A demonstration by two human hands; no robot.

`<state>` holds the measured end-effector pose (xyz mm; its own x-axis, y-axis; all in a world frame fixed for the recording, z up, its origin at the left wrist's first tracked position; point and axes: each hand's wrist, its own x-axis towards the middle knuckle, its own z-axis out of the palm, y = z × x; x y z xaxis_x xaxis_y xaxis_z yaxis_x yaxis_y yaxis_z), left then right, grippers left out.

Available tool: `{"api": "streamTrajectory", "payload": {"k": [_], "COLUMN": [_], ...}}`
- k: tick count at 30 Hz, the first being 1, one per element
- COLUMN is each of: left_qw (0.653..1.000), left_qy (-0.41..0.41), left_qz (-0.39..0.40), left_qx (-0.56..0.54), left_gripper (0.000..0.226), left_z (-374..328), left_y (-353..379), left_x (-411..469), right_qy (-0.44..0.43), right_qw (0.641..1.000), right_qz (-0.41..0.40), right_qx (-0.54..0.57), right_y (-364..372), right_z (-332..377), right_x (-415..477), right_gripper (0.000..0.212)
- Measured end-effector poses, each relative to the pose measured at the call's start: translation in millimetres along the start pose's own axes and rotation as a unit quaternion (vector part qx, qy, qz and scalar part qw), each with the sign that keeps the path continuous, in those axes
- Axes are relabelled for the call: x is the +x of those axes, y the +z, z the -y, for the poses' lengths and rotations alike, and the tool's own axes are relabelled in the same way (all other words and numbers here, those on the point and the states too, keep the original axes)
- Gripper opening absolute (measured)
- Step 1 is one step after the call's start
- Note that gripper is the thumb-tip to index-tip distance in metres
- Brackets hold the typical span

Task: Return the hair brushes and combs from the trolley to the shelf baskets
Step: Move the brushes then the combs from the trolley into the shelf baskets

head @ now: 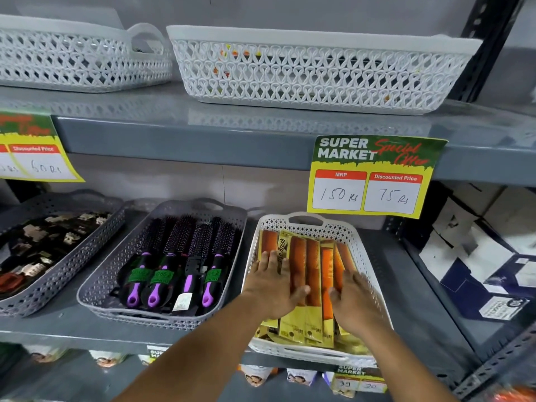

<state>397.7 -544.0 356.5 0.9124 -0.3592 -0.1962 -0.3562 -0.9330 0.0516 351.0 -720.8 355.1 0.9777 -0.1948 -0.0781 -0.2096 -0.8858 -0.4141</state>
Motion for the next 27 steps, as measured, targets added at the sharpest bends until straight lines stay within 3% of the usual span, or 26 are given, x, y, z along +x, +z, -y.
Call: {"api": "streamTrajectory", "payload": {"k": [3, 12, 15, 17, 22, 24, 27], "left_qw": [1.0, 0.998, 0.996, 0.99, 0.957, 0.956, 0.964], "left_qy": [0.016, 0.06, 0.067, 0.072, -0.042, -0.115, -0.2], "left_qz": [0.0, -0.02, -0.052, -0.115, -0.281, -0.266, -0.167], "left_qx": [-0.003, -0.004, -0.011, -0.025, -0.065, -0.056, -0.047], "left_gripper": [0.088, 0.085, 0.1, 0.1, 0.062, 0.058, 0.06], "left_z": [2.9, 5.9, 4.0, 4.7, 58.4, 97.8, 149.5], "left_y": [3.8, 11.1, 4.7, -4.7, -25.2, -22.8, -4.5], "left_x": [3.0, 5.0, -2.2, -9.4, -20.9, -28.0, -43.7], "right_qy": [0.01, -0.022, -0.08, -0.095, -0.149, -0.192, -0.261], "right_qw": [0.998, 0.998, 0.997, 0.994, 0.986, 0.981, 0.965], "right_qz": [0.052, 0.059, -0.002, -0.052, -0.07, -0.042, -0.013], "right_qx": [0.021, 0.018, 0.007, 0.002, -0.028, 0.0, -0.015], "right_y": [1.4, -1.4, -0.7, -5.0, -11.3, -7.6, 10.3], "right_z": [3.9, -0.7, -3.2, 4.6, 59.8, 87.2, 126.1], "right_x": [2.0, 5.4, 4.3, 3.2, -9.8, -18.1, -22.0], "right_gripper": [0.062, 0.058, 0.055, 0.058, 0.049, 0.047, 0.045]}}
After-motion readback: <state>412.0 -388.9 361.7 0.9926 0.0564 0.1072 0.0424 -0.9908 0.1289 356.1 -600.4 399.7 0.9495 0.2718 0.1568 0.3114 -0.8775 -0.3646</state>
